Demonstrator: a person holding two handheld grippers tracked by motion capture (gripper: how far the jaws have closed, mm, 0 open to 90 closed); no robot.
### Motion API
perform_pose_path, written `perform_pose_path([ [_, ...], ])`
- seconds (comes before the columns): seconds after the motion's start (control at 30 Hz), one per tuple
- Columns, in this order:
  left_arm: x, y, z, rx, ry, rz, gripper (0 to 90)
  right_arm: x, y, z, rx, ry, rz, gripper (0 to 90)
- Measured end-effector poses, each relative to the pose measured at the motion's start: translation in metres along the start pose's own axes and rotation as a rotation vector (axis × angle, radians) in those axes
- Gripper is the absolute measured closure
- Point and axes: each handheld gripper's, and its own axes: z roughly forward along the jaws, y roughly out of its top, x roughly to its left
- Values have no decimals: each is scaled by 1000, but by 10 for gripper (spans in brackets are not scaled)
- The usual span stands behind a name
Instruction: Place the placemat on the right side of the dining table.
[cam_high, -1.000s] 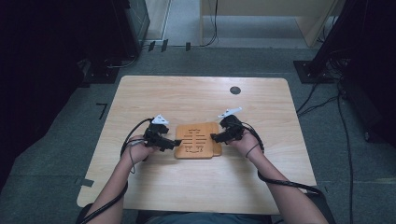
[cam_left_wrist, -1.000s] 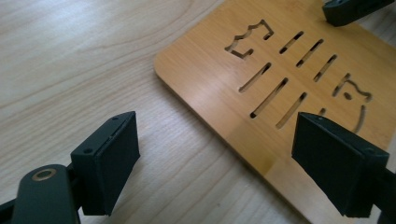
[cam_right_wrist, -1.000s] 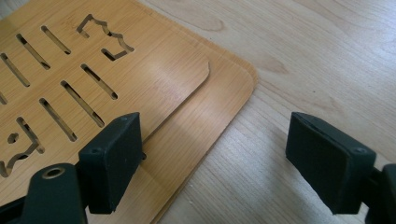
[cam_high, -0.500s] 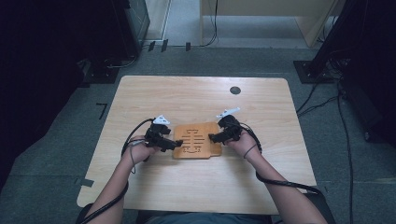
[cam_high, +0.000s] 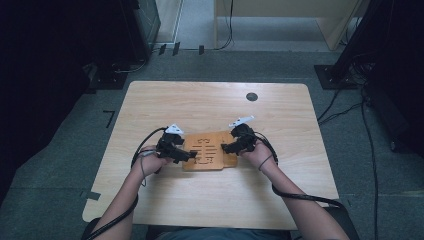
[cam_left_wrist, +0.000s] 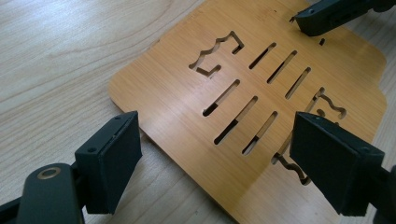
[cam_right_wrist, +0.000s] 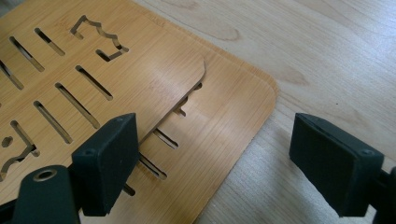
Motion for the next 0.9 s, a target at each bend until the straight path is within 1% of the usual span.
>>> perform_pose_path([
  [0.07, -1, 1, -1, -3, 3, 6, 157, 0, 0, 0, 1, 2, -1, 159],
  [0.2, -3, 3, 0, -16, -4, 9, 157, 1, 1, 1, 1, 3, 8, 159],
  [0.27, -3, 2, 0, -6, -6, 12, 157, 2, 1, 1, 2, 0, 5, 159],
  [0.37, -3, 2, 1, -7, -7, 10, 157, 3, 2, 3, -5, -3, -2, 158],
  [0.4, -3, 3, 0, -7, -7, 8, 157, 4, 3, 3, -5, -4, 4, 157],
  [0.57, -4, 3, 0, -9, -7, 9, 157, 6, 3, 4, -1, -1, 4, 155],
  [0.67, -4, 3, 1, -4, -7, 16, 157, 6, 3, 4, 0, -4, -3, 155],
  [0.9, -4, 2, 2, -1, -13, 9, 157, 8, 7, 0, -2, 1, -7, 155],
])
